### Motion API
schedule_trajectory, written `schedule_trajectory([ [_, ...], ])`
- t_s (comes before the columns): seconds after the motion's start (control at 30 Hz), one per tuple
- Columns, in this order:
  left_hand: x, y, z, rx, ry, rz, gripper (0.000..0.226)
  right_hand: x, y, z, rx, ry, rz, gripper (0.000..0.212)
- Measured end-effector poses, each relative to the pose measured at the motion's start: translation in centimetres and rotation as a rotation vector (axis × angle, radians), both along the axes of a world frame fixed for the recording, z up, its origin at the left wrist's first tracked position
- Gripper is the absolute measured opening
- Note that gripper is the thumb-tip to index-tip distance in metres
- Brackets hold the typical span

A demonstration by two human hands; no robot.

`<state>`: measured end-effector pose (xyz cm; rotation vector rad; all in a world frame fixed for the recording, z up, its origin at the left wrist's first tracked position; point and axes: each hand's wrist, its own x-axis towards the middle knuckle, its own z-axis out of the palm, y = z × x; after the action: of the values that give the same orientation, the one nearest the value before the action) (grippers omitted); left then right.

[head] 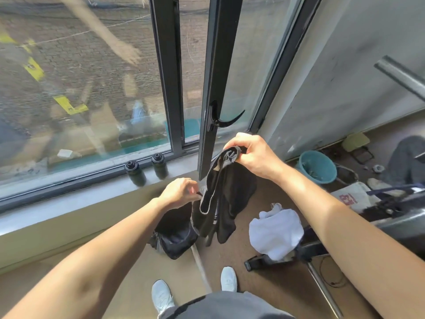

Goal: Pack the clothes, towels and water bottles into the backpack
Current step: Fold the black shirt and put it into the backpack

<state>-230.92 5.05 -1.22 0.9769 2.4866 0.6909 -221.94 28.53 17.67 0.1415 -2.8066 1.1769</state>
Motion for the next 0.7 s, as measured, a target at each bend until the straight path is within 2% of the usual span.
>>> schedule_trajectory([
  [0.17, 0.8, -3.4, 1.3, 0.071, -0.069, 0.134, 0.021, 0.6, 0.9, -2.2, -0.026, -0.022, -0.074, 0.019],
  [0.27, 1.7, -5.7, 1.9, 0.141, -0.110, 0.166, 0.006, 0.8, 1.2, -4.6, -0.013, -0.089, -0.118, 0.019],
  [0.33, 2.2, -7.2, 1.4, 0.165, -0.188, 0.233, 0.031, 1.0, 1.3, -6.5, -0.001, -0.143, -0.146, 0.018],
  [0.37, 2.3, -7.9, 0.8, 0.162, -0.239, 0.257, 0.035, 1.1, 1.3, -7.4, 0.006, -0.168, -0.162, 0.016],
  [0.43, 2.8, -8.7, 0.5, 0.151, -0.289, 0.285, 0.013, 1.1, 1.2, -9.2, 0.021, -0.238, -0.196, 0.012],
  [0.47, 3.1, -8.8, 0.6, 0.156, -0.319, 0.304, 0.015, 1.2, 1.1, -10.1, 0.028, -0.287, -0.210, 0.010],
  [0.57, 3.6, -9.7, -0.1, 0.141, -0.368, 0.411, 0.022, 1.4, 0.8, -12.6, 0.067, -0.425, -0.224, 0.024],
  [0.63, 4.1, -10.8, -1.1, 0.107, -0.393, 0.453, 0.021, 1.8, 0.6, -14.1, 0.081, -0.518, -0.217, 0.023],
  [0.7, 4.7, -11.7, -2.0, 0.049, -0.417, 0.485, 0.021, 2.4, 0.2, -15.6, 0.108, -0.619, -0.206, 0.035],
])
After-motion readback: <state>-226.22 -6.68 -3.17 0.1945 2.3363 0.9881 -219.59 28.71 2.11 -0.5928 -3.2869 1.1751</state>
